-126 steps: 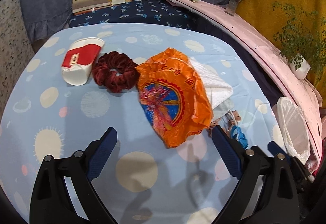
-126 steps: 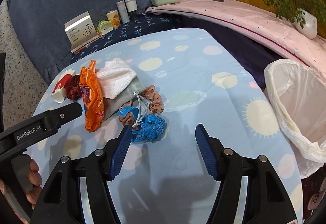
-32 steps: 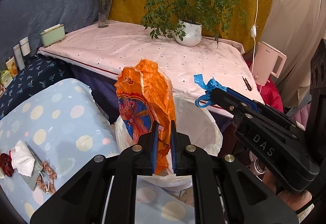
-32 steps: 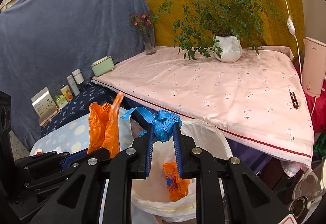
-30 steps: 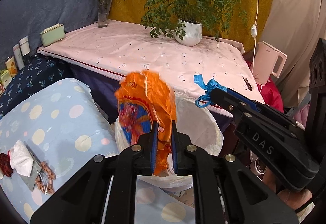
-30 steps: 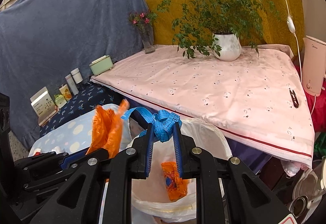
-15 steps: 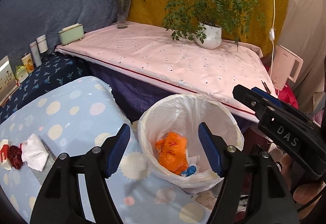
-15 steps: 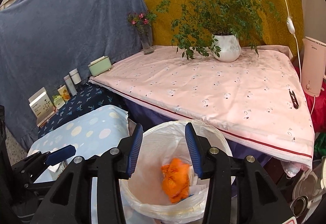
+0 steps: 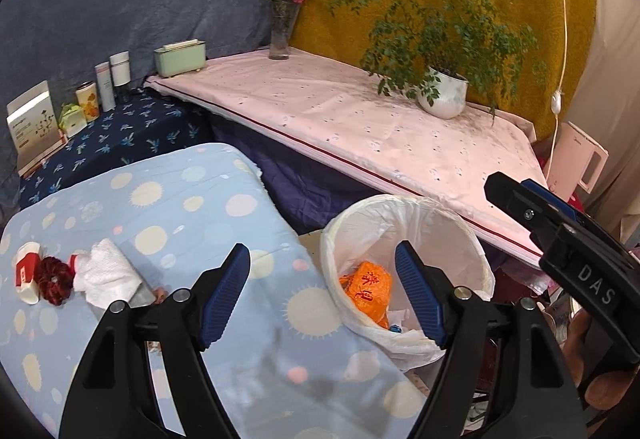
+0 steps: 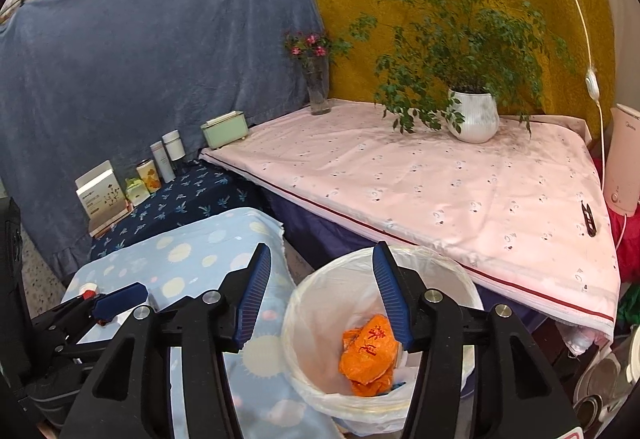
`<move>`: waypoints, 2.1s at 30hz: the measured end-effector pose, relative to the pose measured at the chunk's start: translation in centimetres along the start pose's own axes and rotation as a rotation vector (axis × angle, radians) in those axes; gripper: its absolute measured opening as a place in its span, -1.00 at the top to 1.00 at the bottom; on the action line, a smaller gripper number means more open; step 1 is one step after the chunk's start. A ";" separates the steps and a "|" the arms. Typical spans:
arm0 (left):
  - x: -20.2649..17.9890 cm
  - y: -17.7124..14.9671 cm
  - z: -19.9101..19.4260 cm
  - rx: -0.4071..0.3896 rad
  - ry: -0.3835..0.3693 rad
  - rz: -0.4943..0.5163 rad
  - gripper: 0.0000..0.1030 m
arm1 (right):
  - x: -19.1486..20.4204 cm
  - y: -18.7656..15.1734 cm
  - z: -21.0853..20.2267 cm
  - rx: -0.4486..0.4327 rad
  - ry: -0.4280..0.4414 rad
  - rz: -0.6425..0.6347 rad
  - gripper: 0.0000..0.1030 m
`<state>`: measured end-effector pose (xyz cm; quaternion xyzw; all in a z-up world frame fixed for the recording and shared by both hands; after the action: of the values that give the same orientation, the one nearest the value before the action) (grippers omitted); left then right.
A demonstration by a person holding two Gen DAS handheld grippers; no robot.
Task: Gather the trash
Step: 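Move both tools back over the paper cup and white tissue, then grasp the red-white paper cup with the left tool while the right tool grasps the white tissue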
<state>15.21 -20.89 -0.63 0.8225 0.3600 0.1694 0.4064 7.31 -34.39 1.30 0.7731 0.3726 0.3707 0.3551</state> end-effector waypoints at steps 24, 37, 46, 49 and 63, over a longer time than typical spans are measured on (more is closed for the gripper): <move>14.5 -4.9 -5.3 0.000 0.175 -0.200 -0.63 | 13.1 -5.5 1.4 0.098 0.128 -0.140 -0.12; 25.7 -10.4 -6.3 0.067 0.314 -0.321 -0.79 | 20.3 -10.8 5.0 0.204 0.178 -0.216 -0.12; 33.7 -13.9 -5.5 0.129 0.391 -0.407 -0.80 | 24.4 -13.7 9.4 0.284 0.191 -0.229 -0.12; 36.4 -14.9 -5.0 0.149 0.405 -0.446 -0.80 | 25.6 -14.7 11.2 0.308 0.182 -0.244 -0.11; 41.9 -16.7 0.6 0.216 0.337 -0.556 -0.81 | 27.3 -17.2 16.9 0.381 0.165 -0.256 -0.11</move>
<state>36.61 16.25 -14.77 0.6916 0.6485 0.1463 0.2825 28.26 -8.00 -12.47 0.7395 0.5586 0.3078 0.2155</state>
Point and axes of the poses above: each gripper's, at about its wrist camera, not at the fingertips, and z roughly the way its jaws point, x to its left, y to its top, the point moved 6 cm from there along z, roughly the way its jaws point, and after that the axes turned 8 degrees about z, right-handed, at the moved point
